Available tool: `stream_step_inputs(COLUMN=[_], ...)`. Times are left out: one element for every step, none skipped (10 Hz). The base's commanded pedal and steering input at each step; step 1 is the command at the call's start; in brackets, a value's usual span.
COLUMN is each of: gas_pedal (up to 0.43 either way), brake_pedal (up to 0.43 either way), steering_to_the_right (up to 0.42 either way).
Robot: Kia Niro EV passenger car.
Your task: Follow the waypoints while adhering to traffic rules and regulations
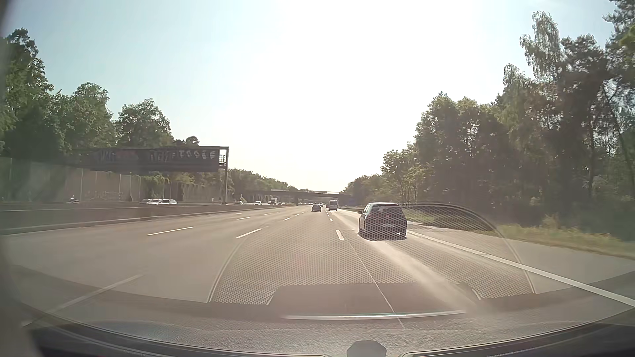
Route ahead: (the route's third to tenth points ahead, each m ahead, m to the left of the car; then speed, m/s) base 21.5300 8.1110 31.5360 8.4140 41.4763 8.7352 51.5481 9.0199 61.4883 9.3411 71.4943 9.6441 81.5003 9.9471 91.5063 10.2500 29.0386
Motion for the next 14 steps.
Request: stream_step_inputs(gas_pedal=[0.000,0.000,0.000,0.000,0.000,0.000,0.000,0.000,0.000,0.000,0.000,0.000,0.000,0.000], brake_pedal=[0.030,0.030,0.030,0.030,0.030,0.030,0.030,0.030,0.030,0.030,0.030,0.030,0.030,0.030], steering_to_the_right=[0.003,0.003,0.003,0.002,0.002,0.001,0.001,0.001,0.001,0.000,-0.001,-0.002,-0.003,-0.003])
